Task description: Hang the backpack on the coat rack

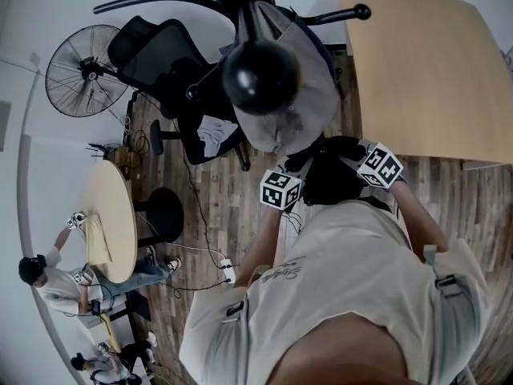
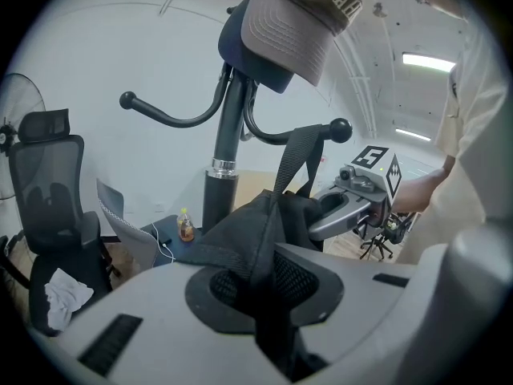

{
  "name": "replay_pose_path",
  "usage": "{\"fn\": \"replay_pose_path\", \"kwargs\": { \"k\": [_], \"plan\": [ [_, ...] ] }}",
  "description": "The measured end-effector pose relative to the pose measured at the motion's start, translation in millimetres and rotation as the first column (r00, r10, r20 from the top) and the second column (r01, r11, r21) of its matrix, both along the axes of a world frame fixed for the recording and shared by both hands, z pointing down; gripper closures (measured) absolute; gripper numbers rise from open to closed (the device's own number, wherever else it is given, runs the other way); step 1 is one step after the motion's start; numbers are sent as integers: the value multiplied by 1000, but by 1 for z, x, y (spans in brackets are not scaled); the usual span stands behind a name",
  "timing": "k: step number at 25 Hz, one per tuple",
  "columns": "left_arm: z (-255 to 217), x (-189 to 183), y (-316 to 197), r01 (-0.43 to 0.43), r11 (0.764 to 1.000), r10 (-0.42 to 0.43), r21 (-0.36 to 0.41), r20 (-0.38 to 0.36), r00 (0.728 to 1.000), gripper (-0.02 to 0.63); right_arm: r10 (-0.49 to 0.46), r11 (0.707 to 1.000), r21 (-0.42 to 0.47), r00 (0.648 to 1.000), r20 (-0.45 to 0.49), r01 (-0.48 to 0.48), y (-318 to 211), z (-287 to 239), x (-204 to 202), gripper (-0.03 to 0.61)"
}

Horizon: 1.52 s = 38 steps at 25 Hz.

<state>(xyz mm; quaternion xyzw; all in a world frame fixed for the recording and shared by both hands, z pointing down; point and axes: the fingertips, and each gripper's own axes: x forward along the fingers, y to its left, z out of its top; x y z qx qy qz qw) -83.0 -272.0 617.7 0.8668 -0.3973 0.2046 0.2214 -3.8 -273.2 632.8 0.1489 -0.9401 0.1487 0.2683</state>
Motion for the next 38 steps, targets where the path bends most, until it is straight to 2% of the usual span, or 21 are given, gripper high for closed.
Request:
{"fn": "replay_pose_path", "kwargs": {
  "k": [12, 22, 24, 27, 38],
  "plan": [
    [8, -6, -15, -15, 1000, 15, -3, -9, 1000, 552, 3, 1000, -24, 1000, 6, -3, -14, 11, -7, 535],
    [14, -6, -7, -13, 999, 13, -33, -11, 1000, 523, 32, 999, -34, 998, -48, -33, -18, 15, 0, 480],
    [15, -9, -3, -3, 999, 3, -43, -4, 1000, 509, 59, 998, -32, 997, -50, -60, -17, 14, 5, 421],
    [13, -17, 4, 18, 999, -19, -52, -24, 1000, 482, 124, 992, -32, 992, -32, -125, -16, 9, 17, 420],
    [3, -43, 31, 93, 995, -93, -18, -17, 995, 480, 251, 968, -15, 968, -16, -251, 18, -17, 40, 445]
  ]
}}
